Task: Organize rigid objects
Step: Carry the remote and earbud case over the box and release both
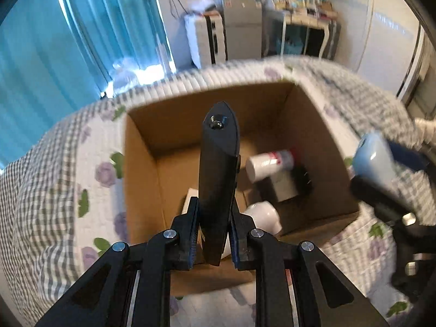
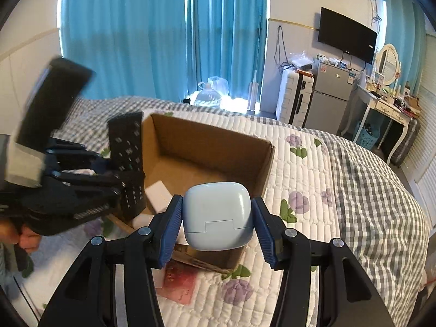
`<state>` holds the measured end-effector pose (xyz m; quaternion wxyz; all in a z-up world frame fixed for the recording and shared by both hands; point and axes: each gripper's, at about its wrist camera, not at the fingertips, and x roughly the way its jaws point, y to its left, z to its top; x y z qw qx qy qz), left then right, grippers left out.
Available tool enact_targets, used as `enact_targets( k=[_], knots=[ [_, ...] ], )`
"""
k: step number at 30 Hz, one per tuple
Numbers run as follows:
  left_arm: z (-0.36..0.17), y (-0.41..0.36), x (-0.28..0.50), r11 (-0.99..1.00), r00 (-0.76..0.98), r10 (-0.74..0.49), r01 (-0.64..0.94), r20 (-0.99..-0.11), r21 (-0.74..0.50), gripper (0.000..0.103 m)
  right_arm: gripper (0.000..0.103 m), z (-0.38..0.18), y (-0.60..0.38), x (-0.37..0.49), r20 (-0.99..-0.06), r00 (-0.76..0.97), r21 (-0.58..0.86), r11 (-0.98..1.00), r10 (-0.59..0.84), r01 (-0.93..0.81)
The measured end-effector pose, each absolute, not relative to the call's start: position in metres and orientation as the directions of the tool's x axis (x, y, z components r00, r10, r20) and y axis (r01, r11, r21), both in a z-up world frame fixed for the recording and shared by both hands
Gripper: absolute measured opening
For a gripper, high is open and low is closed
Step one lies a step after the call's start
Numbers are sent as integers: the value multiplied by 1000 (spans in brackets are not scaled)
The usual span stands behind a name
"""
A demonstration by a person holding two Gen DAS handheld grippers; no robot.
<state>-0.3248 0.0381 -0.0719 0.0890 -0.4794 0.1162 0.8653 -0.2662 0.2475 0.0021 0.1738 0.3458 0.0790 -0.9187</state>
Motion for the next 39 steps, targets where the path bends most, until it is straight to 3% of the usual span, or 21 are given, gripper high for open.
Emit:
enact_targets(
  k=[3, 6, 7, 8, 10, 19, 24, 33, 34, 35, 36, 39],
  knots=[
    [-76, 44, -329, -956, -549, 8, -249, -836, 155, 20, 51, -5, 250, -275, -670, -698, -39, -926, -254, 375],
    [-77, 40, -337, -966, -550, 33, -230, -834, 114, 27, 51, -9, 254, -284, -673, -698, -38, -931, -246, 364],
    [-77, 40, -338, -968, -551, 28, -223, -834, 115, 38, 51, -11, 256, -284, -674, -697, -36, -932, -245, 362],
    [-77, 39, -338, -969, -557, 20, -215, -830, 121, 58, 51, -12, 257, -285, -674, -697, -33, -933, -244, 359],
    [-73, 38, -335, -970, -584, 26, -210, -811, 120, 71, 51, -13, 258, -286, -676, -696, -29, -935, -243, 354],
    [-42, 14, -300, -980, -658, 100, -193, -746, 39, 71, 51, -7, 259, -286, -669, -704, -24, -939, -239, 342],
    [-27, -9, -284, -991, -740, 54, -125, -671, 58, 73, 51, -15, 247, -308, -675, -695, -25, -934, -247, 357],
    [-36, -35, -285, -997, -772, 29, -66, -636, 36, 73, 51, -41, 219, -368, -708, -682, -101, -928, -186, 358],
    [-37, -35, -285, -997, -773, 29, -64, -634, 33, 73, 56, -44, 218, -370, -705, -685, -113, -926, -180, 360],
    [-37, -36, -285, -998, -773, 31, -64, -633, 30, 73, 73, -45, 216, -371, -701, -694, -132, -925, -167, 356],
    [-36, -37, -283, -998, -774, 30, -63, -633, 29, 73, 80, -45, 215, -369, -690, -708, -150, -927, -151, 344],
    [-30, -36, -276, -998, -776, 27, -54, -630, 24, 84, 82, -37, 219, -359, -669, -722, -115, -935, -177, 335]
  ],
)
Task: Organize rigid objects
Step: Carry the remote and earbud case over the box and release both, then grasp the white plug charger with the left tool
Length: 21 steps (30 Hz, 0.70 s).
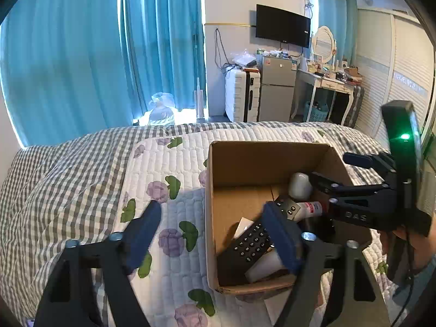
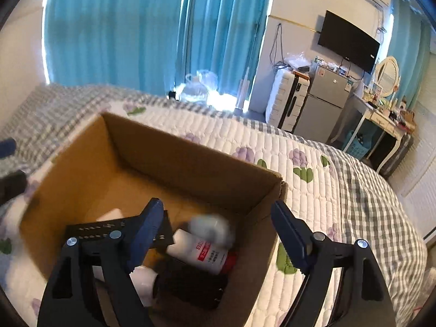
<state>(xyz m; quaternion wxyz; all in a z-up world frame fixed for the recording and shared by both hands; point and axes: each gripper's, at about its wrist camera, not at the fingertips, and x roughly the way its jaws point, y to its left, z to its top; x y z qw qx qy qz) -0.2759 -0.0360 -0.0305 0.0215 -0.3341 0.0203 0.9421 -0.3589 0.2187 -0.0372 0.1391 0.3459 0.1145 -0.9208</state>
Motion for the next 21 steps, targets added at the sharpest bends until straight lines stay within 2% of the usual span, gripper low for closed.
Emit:
enact_targets(
  k=[2, 5, 7, 12, 15, 21],
  knots=[
    [-22, -36, -264, -999, -789, 26, -48, -613, 19, 92, 84, -26, 224, -344, -662, -728, -108, -939, -178, 328],
    [-5, -32, -242, -998, -804, 36, -57, -593, 16, 98, 93, -6, 233, -318, -641, -749, -122, -941, -168, 315],
    [5, -30, -226, -998, -813, 35, -57, -582, 19, 102, 93, 12, 242, -298, -633, -758, -126, -946, -156, 300],
    [19, -23, -187, -998, -818, 40, -65, -574, 22, 103, 96, 51, 263, -237, -604, -787, -127, -959, -127, 252],
    [18, -18, -167, -997, -814, 42, -70, -579, 26, 103, 102, 61, 272, -208, -593, -796, -124, -964, -118, 236],
    [-15, -16, -147, -999, -780, 38, -42, -624, -10, 103, 103, 45, 281, -171, -603, -788, -85, -973, -122, 215]
  ],
)
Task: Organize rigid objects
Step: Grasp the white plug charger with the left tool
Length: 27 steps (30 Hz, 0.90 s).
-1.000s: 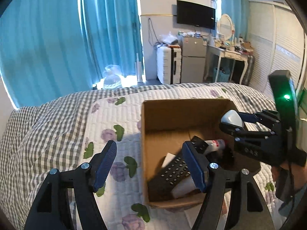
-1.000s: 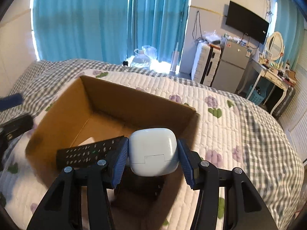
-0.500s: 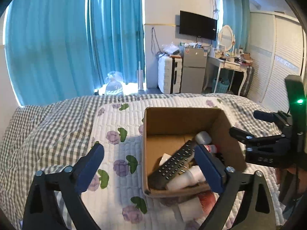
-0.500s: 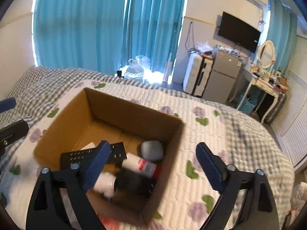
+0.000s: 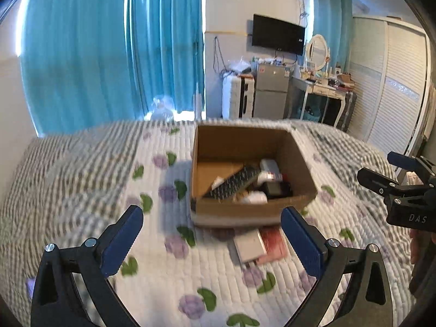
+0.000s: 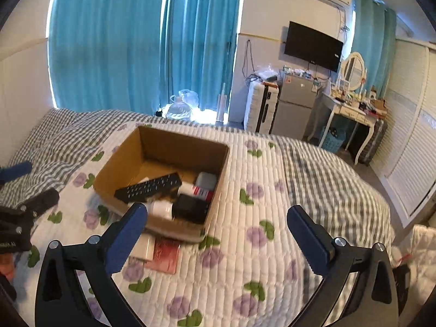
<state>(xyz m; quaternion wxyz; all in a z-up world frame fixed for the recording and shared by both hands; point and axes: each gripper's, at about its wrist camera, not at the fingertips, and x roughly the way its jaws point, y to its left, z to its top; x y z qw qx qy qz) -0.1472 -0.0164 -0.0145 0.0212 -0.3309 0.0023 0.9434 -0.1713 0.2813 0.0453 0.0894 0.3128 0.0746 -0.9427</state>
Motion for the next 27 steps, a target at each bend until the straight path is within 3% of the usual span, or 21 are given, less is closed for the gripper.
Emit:
enact_targets(
  k=[12, 22, 26, 27],
  knots=[
    [-121, 12, -178, -1000, -644, 2, 7, -765, -8, 103, 103, -70, 292, -199, -681, -728, -58, -984, -82, 166],
    [-172, 43, -212, -998, -561, 55, -27, -826, -48, 102, 103, -106, 315, -218, -748, -661, 1, -996, -56, 84],
    [-189, 41, -220, -997, -513, 80, -23, -855, -79, 83, 103, -113, 311, -221, -762, -646, -8, -995, -55, 94],
    [-192, 42, -221, -997, -503, 76, -28, -861, -71, 82, 103, -113, 310, -220, -762, -645, -9, -995, -54, 95]
  ],
)
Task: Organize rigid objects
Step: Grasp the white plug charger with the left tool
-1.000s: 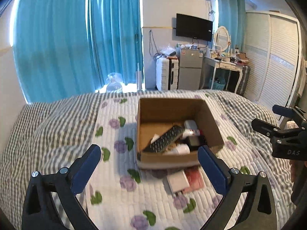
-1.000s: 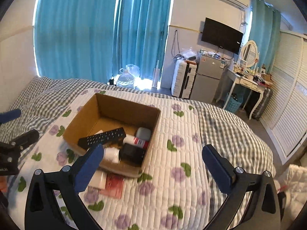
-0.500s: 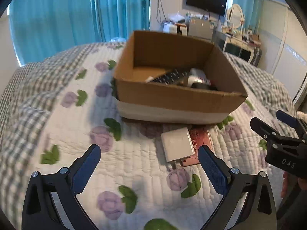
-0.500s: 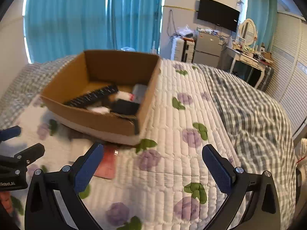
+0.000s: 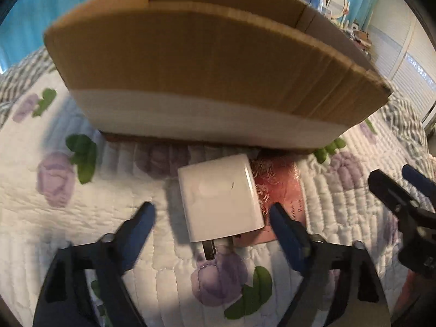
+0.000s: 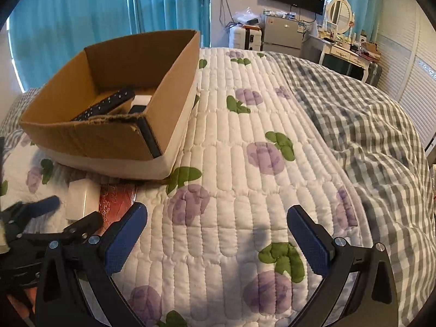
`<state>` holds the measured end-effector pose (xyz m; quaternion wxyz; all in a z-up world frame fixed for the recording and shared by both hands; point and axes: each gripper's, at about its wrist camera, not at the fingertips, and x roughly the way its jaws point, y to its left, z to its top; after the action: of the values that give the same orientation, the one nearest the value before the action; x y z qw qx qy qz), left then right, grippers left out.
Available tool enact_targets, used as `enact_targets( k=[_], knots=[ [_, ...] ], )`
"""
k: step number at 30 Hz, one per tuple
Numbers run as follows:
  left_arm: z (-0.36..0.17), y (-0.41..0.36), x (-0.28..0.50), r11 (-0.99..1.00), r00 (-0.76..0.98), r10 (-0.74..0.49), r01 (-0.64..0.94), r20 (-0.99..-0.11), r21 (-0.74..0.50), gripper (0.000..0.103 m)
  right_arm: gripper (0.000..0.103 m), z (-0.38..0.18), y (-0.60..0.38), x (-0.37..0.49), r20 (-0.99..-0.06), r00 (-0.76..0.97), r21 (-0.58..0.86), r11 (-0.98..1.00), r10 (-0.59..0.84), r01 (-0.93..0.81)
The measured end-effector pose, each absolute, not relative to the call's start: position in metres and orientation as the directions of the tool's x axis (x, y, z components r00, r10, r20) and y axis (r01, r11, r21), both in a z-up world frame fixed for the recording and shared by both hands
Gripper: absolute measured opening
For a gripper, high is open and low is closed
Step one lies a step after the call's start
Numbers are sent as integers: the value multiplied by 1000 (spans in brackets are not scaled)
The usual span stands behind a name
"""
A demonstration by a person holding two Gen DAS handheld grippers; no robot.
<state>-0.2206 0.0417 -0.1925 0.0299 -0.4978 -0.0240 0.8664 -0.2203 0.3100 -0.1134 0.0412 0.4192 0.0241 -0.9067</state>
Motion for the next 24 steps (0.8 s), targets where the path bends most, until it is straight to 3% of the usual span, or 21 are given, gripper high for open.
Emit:
enact_targets(
  k=[1, 3, 4, 14, 24],
  knots=[
    [-193, 42, -220, -997, -504, 79, -36, -860, -70, 81, 103, -114, 309, -220, -762, -645, -10, -995, -54, 94],
    [-192, 42, -216, -995, -519, 101, -52, -849, -86, 67, 103, -115, 308, -220, -763, -644, -13, -995, -51, 94],
    [-191, 41, -215, -992, -520, 124, -63, -845, -106, 55, 103, -115, 308, -220, -763, -645, -14, -995, -50, 94],
    [-163, 27, -175, -999, -584, 47, -48, -810, -24, 53, 103, -115, 302, -210, -741, -670, -42, -994, -38, 102],
    [-138, -7, -157, -999, -663, -38, 37, -747, 17, 53, 103, -116, 267, -200, -758, -640, -13, -978, -128, 210]
  ],
)
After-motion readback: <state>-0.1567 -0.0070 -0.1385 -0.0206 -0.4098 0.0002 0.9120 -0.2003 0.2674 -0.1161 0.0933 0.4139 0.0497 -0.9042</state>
